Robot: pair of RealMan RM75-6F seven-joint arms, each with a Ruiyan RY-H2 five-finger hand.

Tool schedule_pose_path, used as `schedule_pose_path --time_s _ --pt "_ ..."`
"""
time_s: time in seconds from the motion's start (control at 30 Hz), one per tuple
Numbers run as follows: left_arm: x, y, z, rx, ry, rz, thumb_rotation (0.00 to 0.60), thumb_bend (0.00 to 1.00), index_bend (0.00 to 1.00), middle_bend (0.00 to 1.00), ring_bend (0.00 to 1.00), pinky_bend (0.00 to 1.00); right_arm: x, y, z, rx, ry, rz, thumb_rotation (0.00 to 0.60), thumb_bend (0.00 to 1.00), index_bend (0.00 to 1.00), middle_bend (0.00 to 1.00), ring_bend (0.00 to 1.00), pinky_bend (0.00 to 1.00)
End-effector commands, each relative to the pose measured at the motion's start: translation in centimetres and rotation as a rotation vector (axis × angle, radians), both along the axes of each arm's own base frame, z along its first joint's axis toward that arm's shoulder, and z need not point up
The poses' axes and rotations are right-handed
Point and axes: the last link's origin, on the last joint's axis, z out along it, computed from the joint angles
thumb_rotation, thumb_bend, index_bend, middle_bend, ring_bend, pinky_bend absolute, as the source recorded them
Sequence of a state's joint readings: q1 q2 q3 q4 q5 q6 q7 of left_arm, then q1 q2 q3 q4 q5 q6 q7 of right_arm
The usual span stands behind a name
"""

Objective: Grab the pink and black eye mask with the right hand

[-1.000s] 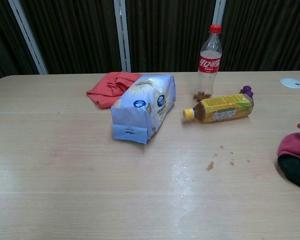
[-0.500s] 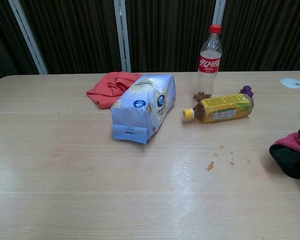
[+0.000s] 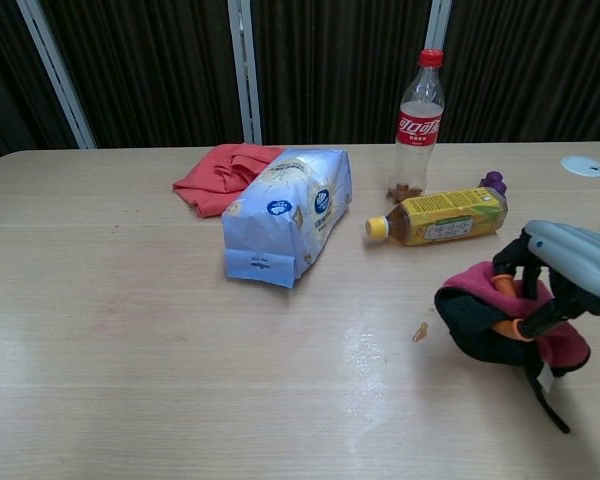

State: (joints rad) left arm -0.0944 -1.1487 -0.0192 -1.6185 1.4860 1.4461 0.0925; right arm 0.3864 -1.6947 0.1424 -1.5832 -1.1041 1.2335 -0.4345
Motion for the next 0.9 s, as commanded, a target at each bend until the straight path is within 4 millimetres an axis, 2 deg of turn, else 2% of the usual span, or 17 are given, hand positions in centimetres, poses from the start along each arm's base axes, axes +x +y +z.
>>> schedule_pose_path --time_s 0.03,0.37,0.5,0.73,0.9 --pt "0.0 0.0 0.0 0.002 -0.001 0.002 0.600 0.00 0.00 0.00 0.00 0.00 2.1 0.7 -1.9 0.035 -0.027 0.024 0.600 0.30 0.76 0.67 0.57 0.72" --pt "-0.1 0.1 0.1 0.001 0.001 0.010 0.600 0.00 0.00 0.00 0.00 0.00 3.9 0.1 -5.7 0.057 -0.010 0.011 0.600 0.31 0.76 0.67 0.57 0.72" --pt "-0.2 0.0 0.0 0.001 0.002 0.019 0.600 0.00 0.00 0.00 0.00 0.00 4.7 -1.7 -7.6 0.048 0.020 0.018 0.600 0.31 0.76 0.67 0.57 0.72" --pt "-0.2 0.1 0.0 -0.002 0.004 0.017 0.600 0.00 0.00 0.00 0.00 0.00 3.9 -4.0 -8.4 0.009 0.079 0.013 0.600 0.31 0.76 0.67 0.57 0.72" --pt "-0.2 0.1 0.0 -0.006 0.001 0.022 0.600 0.00 0.00 0.00 0.00 0.00 1.8 -5.6 -7.6 -0.027 0.153 -0.022 0.600 0.31 0.76 0.67 0.57 0.72"
